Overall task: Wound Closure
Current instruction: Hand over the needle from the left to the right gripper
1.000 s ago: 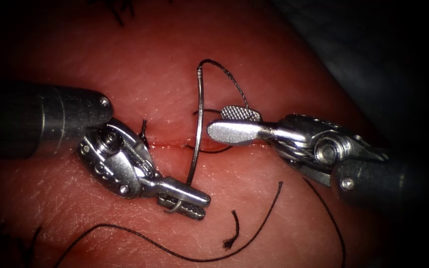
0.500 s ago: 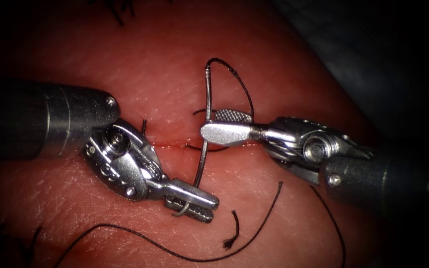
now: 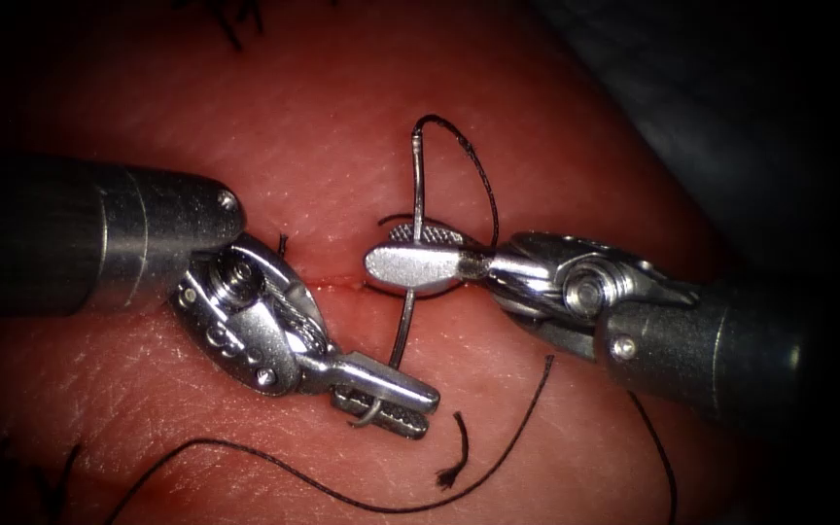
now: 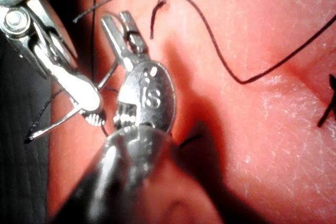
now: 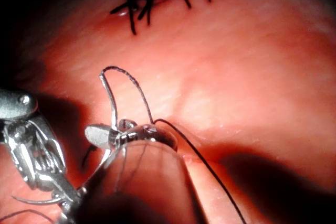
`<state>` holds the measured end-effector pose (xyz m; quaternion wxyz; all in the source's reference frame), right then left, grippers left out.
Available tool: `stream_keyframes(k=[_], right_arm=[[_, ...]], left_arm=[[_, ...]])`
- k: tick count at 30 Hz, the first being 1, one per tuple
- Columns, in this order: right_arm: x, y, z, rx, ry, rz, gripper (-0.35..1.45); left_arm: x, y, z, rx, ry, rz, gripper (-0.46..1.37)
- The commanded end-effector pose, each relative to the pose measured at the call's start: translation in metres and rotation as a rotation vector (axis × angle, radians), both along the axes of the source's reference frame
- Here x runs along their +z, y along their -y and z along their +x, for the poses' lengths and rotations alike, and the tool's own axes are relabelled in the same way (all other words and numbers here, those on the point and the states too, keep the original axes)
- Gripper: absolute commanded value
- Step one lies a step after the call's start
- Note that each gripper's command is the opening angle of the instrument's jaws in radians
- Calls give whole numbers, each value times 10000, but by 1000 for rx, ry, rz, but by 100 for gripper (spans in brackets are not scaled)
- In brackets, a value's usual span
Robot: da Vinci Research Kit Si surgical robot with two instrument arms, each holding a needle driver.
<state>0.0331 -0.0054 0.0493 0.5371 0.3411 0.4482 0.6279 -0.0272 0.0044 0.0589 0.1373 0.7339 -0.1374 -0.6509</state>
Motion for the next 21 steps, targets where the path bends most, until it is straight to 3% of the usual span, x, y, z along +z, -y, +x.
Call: stream_keyframes(k=[1, 4, 17, 19, 21], right_arm=[[0, -1, 0, 2, 3, 2, 10], [-1, -3, 1, 3, 4, 4, -33], [-2, -12, -3, -47, 33, 19, -35], [-2, -12, -6, -56, 37, 23, -35], [-2, -12, -8, -61, 46, 27, -35]], left_arm=[[0, 0, 0, 4, 1, -1, -35], [1, 1, 0, 4, 1, -2, -35], [0, 1, 1, 12, 7, 21, -35], [0, 1, 0, 17, 8, 50, 46], [-1, 2, 0, 12, 1, 80, 77]])
